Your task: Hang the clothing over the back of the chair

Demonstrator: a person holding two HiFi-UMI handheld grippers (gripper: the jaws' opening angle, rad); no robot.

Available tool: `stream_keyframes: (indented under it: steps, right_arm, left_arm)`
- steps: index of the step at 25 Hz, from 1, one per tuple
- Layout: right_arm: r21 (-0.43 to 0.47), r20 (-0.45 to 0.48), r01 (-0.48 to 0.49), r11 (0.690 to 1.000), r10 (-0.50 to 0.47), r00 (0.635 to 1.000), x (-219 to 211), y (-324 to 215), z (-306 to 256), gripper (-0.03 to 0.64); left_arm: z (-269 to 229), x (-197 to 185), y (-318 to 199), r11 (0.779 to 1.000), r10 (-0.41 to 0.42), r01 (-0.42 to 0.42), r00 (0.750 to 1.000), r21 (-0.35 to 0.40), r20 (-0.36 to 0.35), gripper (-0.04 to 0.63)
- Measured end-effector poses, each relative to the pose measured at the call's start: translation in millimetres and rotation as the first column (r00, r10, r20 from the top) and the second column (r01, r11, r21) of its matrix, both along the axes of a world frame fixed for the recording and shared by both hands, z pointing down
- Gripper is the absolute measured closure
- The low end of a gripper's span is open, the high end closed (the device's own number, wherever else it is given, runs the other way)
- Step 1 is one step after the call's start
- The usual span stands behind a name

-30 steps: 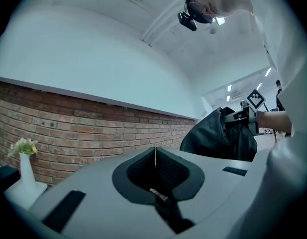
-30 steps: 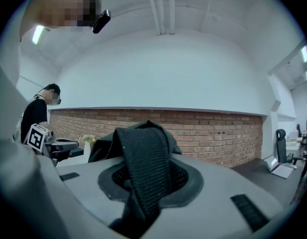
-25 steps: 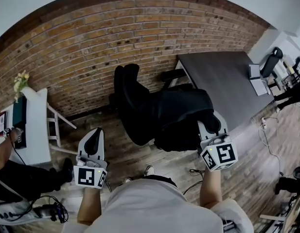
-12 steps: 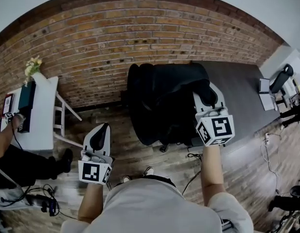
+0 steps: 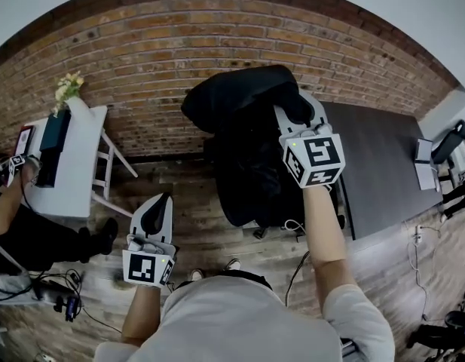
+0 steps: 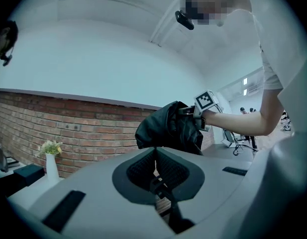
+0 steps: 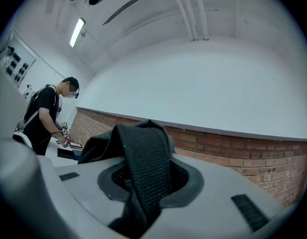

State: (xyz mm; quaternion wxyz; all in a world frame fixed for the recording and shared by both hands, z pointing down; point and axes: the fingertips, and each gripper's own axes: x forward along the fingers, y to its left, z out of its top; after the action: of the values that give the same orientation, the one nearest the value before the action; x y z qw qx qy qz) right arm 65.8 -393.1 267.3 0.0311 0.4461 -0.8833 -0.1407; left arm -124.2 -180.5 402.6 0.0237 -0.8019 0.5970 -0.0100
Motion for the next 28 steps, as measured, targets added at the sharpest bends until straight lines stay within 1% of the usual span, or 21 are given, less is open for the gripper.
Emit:
stream_keyframes:
  steps: [5,8,10,14,17,21,24,26,28]
  right_arm:
    - [0.01,0.01,0.056,0.998,-0.056,0.998,-34,-12,-8,0.497]
    - [0.011,-0.012,0.094,0.995,-0.094,0.996,-54,-19,-5,0.497]
    - [-0.004,-0.039,0.111,0.994,-0.111,0.993,-64,-24,6,0.497]
    - [-0.078,-0.074,0.126,0.989,-0.132,0.988,-80,-31,46,0.495]
    - [-0.139,-0.099,0.145,0.98,-0.159,0.982,-89,-32,75,0.494]
    - [-0.196,-0.179,0.196,0.961,-0.232,0.956,-107,-26,109,0.492]
    - [-0.228,-0.226,0.204,0.952,-0.256,0.94,-114,-24,130,0.491]
    - [-0.26,-0.212,0.205,0.944,-0.263,0.941,-114,-24,139,0.489]
    - [-0.309,-0.169,0.223,0.925,-0.284,0.944,-119,-21,144,0.489]
  left_arm:
    - [-1,-13,4,0.999,-0.044,0.044,0.999,0.004,0.003,0.569]
    - [1,-21,7,0.997,-0.075,0.075,0.997,-0.001,0.005,0.569]
    - [1,-22,8,0.996,-0.085,0.085,0.996,0.0,0.006,0.569]
    - [1,-27,11,0.995,-0.096,0.096,0.995,-0.002,0.01,0.569]
    - [1,-33,11,0.994,-0.109,0.109,0.994,-0.009,0.009,0.569]
    - [5,-32,8,0.994,-0.112,0.112,0.994,-0.021,0.01,0.569]
    - [7,-25,5,0.995,-0.101,0.101,0.995,-0.022,0.012,0.569]
    - [8,-23,3,0.995,-0.095,0.095,0.995,-0.024,0.009,0.569]
    - [10,-23,3,0.995,-0.093,0.093,0.996,-0.03,0.007,0.569]
